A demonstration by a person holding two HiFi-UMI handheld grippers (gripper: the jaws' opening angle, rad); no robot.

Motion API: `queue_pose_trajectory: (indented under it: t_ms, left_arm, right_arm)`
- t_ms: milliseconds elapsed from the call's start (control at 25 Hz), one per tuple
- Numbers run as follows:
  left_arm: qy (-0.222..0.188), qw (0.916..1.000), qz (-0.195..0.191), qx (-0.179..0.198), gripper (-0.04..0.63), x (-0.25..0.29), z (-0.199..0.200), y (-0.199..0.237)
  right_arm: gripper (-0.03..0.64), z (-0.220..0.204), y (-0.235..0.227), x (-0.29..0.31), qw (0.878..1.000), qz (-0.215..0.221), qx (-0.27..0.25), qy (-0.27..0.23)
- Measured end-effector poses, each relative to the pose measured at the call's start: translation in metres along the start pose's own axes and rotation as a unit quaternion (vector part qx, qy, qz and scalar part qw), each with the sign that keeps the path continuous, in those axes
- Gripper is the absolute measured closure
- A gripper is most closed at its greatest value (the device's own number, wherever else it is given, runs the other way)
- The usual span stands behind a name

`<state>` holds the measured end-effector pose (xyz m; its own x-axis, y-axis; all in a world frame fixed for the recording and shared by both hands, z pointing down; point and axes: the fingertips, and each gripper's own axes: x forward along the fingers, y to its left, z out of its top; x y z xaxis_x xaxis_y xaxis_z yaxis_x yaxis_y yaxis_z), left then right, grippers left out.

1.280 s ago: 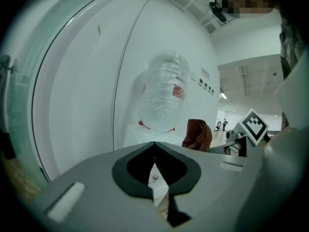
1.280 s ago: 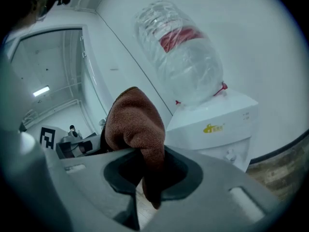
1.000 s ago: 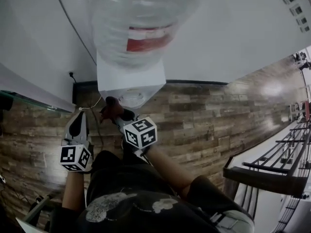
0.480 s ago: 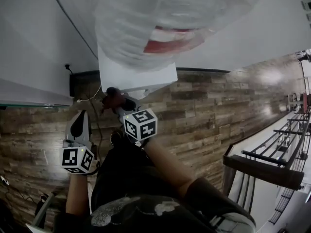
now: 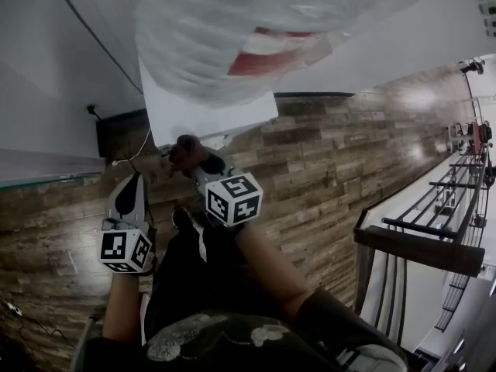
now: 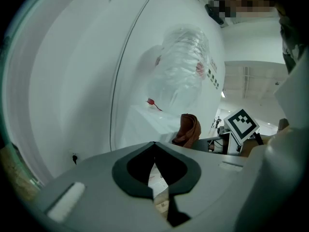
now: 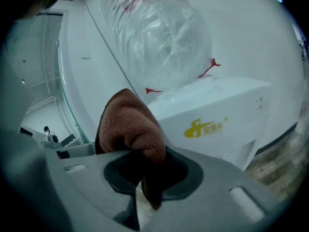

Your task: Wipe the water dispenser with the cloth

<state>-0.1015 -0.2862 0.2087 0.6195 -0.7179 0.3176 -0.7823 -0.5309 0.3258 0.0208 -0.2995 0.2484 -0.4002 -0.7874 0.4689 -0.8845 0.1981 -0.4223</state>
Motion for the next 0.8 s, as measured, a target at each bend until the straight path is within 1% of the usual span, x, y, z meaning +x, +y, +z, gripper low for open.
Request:
queue_pose_trajectory:
  t_ms: [160,280,440,600,800]
  left_arm:
    - [0.008,1.0000,-0.005,0.002,0.577,0.010,-0.003,-0.014]
    - [0.012,0.9999,-0.006,0.004,0.577,0.008,-0.006,-0.014]
    - [0.013,0.9999,0.003,0.006,0.577,0.011,-0.010,-0.024]
    - [0.010,0.9999,0.010,0.005,0.577,0.023,-0.011,-0.050]
    - [0.002,0.9999,0.011,0.005,0.577,0.047,-0.013,-0.097]
  right_arm:
    - [0.557,0.010,-0.037,-0.023,0.999,-0.030,0.020,-0.018]
    - [0.557,0.013,-0.054,-0.031,0.998,-0.050,0.028,-0.027]
    - [0.557,0.019,-0.087,-0.049,0.996,-0.071,0.046,-0.042]
    - [0.556,0.030,-0.123,-0.065,0.995,-0.076,0.048,-0.047]
    - [0.555,0.039,-0.164,-0.083,0.995,-0.070,0.053,-0.048]
